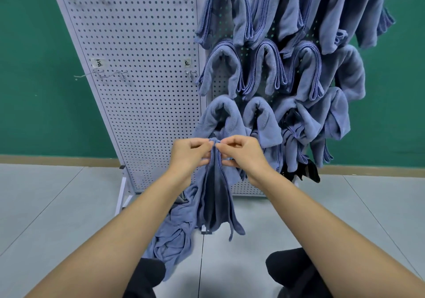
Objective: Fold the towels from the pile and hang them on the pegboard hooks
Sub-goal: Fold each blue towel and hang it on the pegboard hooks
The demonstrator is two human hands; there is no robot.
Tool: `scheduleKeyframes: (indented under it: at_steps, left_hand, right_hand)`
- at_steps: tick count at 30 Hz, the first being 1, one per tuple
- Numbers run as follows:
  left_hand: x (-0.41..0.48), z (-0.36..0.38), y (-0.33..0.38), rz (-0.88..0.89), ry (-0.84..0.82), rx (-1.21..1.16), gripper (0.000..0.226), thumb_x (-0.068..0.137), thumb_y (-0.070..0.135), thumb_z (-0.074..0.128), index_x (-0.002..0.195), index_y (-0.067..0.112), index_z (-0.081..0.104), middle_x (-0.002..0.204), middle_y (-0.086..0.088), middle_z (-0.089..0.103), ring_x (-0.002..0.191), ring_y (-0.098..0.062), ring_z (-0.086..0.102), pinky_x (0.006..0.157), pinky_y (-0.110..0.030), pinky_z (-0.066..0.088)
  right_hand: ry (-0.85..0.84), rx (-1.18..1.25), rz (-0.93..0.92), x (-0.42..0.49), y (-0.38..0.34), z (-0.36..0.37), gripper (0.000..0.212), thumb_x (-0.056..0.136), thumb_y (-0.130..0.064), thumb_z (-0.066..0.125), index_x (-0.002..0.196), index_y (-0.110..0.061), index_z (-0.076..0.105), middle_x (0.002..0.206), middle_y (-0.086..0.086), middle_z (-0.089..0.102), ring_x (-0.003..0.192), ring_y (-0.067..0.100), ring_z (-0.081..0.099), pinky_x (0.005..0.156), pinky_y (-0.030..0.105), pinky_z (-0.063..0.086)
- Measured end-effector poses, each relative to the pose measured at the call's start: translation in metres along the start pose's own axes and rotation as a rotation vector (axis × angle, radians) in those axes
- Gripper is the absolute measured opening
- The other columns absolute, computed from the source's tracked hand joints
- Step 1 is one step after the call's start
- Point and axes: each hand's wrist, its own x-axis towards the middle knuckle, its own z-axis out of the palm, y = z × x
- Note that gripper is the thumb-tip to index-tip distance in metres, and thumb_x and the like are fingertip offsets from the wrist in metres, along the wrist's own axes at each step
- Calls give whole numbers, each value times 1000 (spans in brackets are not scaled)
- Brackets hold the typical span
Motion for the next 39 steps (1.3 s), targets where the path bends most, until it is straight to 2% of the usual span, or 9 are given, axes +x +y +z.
scheduleKeyframes:
  at_steps: [6,11,14,17,20,22,30,36,39]
  left_hand:
    - [1,-4,-2,54,-86,54,21,79,22,76,97,13,72,89,1,74,79,-3,66,64,-12,49]
    - [4,-9,-5,19,-141,28,13,86,11,68,99,12,70,92,-6,72,81,-13,60,73,-22,49]
    - [7,-11,-3,40,-196,19,13,90,10,62,100,14,69,89,1,72,76,-9,61,74,-22,47]
    - [8,-12,0,84,-280,1,16,93,8,58,100,17,68,92,0,72,83,-11,64,80,-25,49]
    - [13,-17,-2,103,-293,10,18,94,7,55,104,15,66,98,-4,70,91,-12,63,83,-24,50]
    - [17,-19,-6,79,-206,15,16,93,8,57,105,15,65,101,-5,69,92,-14,63,82,-25,49]
    - [14,-35,-30,-228,-113,112,28,89,26,66,113,16,57,100,-5,64,82,-15,59,79,-30,52]
    - [-10,-22,-48,-452,-122,-9,17,92,25,62,100,11,56,91,-4,60,73,-15,55,68,-28,50]
    - [-26,-12,-52,-657,-203,-162,32,88,36,64,98,8,55,79,-6,59,70,-20,55,66,-34,49]
  right_hand:
    - [-188,145,12,-5,-3,-13,29,94,5,44,92,-8,70,81,6,73,77,13,69,75,21,57]
    - [-174,35,-79,-3,-7,-25,32,89,13,46,99,-8,68,93,9,71,85,13,68,78,17,55]
    - [-82,-344,-336,5,-14,-43,23,88,-9,65,106,-23,65,111,-4,64,103,6,58,90,16,46]
    - [-220,-656,-358,11,-13,-49,48,76,-41,76,119,-33,58,124,-17,52,121,2,39,98,16,32]
    - [-275,-715,-354,19,-9,-39,19,78,-38,76,85,-29,60,92,-12,61,89,-1,51,79,18,38]
    - [-250,-767,-372,26,-9,-36,27,84,-36,70,70,-28,49,67,-11,52,63,0,47,62,21,35]
    - [-116,-1103,-320,32,-46,-28,23,87,-41,62,78,-22,52,70,-6,53,71,15,51,60,34,40]
    - [-49,-913,-369,19,-98,-33,28,87,-30,64,73,-9,52,70,6,47,65,17,42,61,31,33]
    - [-9,-804,-412,5,-134,-43,31,89,-30,64,77,-2,55,73,7,46,65,15,40,58,26,30]
